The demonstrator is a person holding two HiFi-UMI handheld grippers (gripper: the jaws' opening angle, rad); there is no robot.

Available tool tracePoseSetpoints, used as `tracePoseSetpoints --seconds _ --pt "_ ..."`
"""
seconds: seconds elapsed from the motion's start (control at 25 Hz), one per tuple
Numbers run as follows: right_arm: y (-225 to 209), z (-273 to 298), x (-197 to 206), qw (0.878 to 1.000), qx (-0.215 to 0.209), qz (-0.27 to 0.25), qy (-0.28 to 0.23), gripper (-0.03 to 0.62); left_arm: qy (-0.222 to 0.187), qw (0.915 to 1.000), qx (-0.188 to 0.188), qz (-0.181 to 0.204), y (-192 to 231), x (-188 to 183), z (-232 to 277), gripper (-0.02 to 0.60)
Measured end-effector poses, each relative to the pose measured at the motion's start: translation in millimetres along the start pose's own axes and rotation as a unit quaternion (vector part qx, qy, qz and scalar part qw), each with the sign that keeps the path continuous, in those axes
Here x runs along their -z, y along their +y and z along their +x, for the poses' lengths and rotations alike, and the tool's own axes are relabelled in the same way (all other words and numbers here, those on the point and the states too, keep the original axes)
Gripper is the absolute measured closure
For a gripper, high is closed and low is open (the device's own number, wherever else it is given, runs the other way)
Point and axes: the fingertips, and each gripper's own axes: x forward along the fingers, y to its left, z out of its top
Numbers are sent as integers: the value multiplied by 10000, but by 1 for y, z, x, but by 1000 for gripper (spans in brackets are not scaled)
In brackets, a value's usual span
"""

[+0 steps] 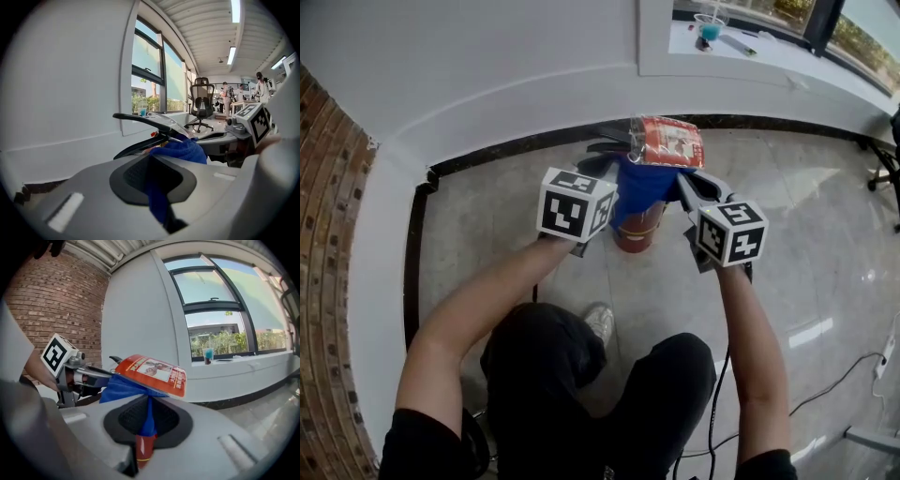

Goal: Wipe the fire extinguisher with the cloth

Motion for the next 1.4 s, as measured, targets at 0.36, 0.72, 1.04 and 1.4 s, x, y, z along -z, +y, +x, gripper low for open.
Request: tracePoseSetpoints --seconds 0.36,0.72,1.04,1.4 --pt "-14 6 4 9992 224 -323 64 571 27 9997 196 135 -21 2 -7 569" --pt "-7 8 68 9984 212 150 507 571 132 9982 468 349 -45 15 -19 569" --pt "0 18 121 9948 189 267 965 571 927 9914 749 546 -59 71 -17 569" --pt "-14 39 177 9879 215 308 1502 571 1456 9857 824 216 -46 142 18 569"
